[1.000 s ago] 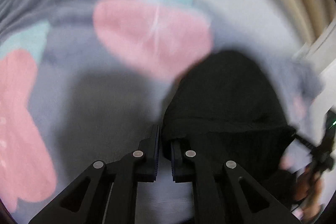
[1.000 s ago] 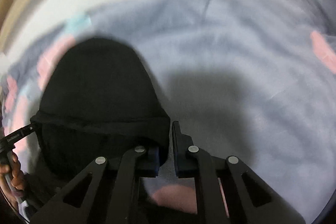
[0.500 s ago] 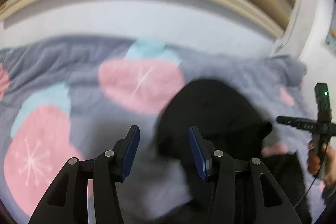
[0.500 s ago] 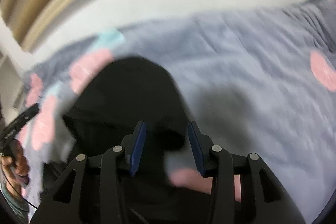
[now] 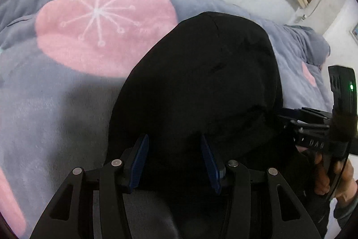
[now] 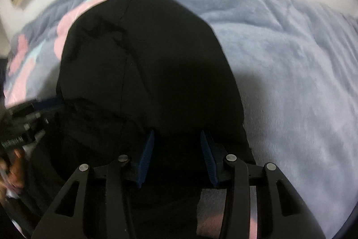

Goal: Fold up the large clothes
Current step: 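Grasp the hood with both grippers and lift it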

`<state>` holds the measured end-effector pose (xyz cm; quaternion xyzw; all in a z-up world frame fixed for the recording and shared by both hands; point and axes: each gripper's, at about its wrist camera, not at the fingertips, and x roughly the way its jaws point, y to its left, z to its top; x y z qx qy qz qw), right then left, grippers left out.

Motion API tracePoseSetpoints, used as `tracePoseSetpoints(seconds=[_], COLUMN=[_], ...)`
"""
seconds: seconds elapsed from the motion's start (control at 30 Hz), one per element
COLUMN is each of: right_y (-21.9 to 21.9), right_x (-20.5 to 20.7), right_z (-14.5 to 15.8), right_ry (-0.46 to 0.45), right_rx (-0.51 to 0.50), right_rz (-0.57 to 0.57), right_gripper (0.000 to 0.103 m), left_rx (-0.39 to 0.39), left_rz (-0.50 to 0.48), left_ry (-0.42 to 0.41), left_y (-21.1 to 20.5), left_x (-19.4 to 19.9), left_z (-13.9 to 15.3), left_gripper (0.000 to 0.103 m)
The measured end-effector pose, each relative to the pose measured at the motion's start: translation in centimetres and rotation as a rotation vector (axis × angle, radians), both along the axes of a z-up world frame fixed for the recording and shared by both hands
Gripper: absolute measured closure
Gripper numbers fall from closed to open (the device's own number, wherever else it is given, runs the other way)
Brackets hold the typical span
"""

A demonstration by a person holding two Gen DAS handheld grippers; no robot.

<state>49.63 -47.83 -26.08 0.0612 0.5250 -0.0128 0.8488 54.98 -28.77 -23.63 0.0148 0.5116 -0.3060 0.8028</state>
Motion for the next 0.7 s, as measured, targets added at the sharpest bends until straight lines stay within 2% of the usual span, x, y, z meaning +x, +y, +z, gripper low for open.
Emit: tracePoseSetpoints(seconds=[0.13, 0.2, 0.23, 0.27, 0.3, 0.37, 0.43, 0.47, 0.57, 0.7], right_y=[-0.7, -1.5, -2.1, -2.6, -3.1, -4.5, -5.5, -6.4, -8.0, -9.4], right_x=[-0.8, -1.6, -2.2, -2.7, -3.0, -3.4, -3.3, -2.9, -2.4, -0.4], right_z=[1.7, 3.1, 4.3, 5.3, 6.1, 7.8, 8.3, 8.2, 7.0, 4.2], right_ry=[0.001, -0.014, -0.037, -0.058, -0.076, -0.124, -0.127, -0.111, -0.072, -0.005], right_rx=[0.048, 0.091, 0.115, 0.131, 0.143, 0.145, 0.114, 0.115, 0.16, 0.238], right_rz=[0.011, 0.016, 0.023, 0.032, 0.042, 0.055, 0.044, 0.034, 0.022, -0.007], right_gripper=[0.057, 0.057, 0.056, 0.051, 0.04, 0.027, 0.026, 0.026, 0.026, 0.026], left_rx=[0.063, 0.093, 0.101, 0.099, 0.095, 0.081, 0.064, 0.054, 0.029, -0.048], left_rz=[-0.016, -0.039, -0.054, -0.06, -0.062, -0.052, -0.031, -0.026, 0.003, 0.029], left_ry=[-0.062, -0.119, -0.177, -0.216, -0.246, -0.272, -0.249, -0.205, -0.107, 0.018], left_y=[-0.8, -1.0, -1.0, -0.7, -0.5, 0.0, 0.8, 1.2, 2.5, 3.5], left_x=[-1.0, -1.9, -2.6, -2.9, -3.0, -2.5, -1.1, -0.1, 2.2, 4.2], left_z=[1.3, 3.1, 4.7, 5.7, 6.9, 8.5, 9.1, 8.9, 7.7, 4.9], left_gripper=[0.053, 0.053, 0.053, 0.05, 0.047, 0.031, 0.031, 0.031, 0.031, 0.031])
